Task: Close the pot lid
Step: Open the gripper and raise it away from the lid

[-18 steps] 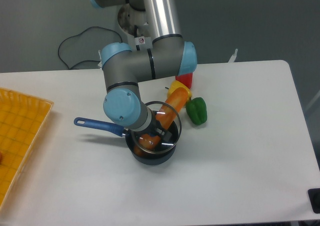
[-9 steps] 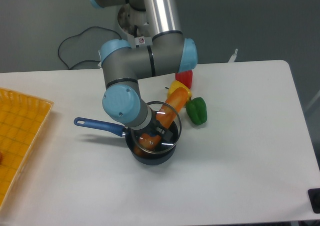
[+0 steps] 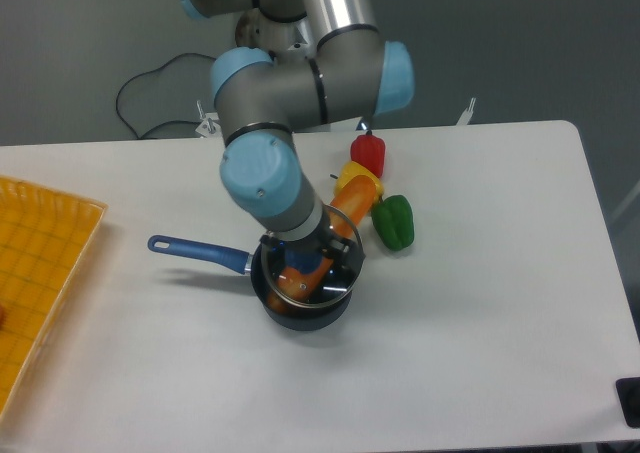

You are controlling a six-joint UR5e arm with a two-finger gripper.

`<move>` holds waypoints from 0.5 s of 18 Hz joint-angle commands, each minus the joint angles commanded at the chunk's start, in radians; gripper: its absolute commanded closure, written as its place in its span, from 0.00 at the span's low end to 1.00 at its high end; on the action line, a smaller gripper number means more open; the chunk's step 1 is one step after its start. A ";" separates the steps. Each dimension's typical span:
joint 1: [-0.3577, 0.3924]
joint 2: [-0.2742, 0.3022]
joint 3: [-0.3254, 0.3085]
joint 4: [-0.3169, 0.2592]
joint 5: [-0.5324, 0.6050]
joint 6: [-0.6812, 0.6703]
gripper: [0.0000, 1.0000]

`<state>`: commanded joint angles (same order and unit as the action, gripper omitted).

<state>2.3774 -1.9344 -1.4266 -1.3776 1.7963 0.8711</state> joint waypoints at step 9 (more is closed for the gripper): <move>0.227 0.057 -0.006 0.032 -0.097 0.264 0.00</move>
<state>2.6045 -1.8776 -1.4327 -1.3453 1.6997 1.1347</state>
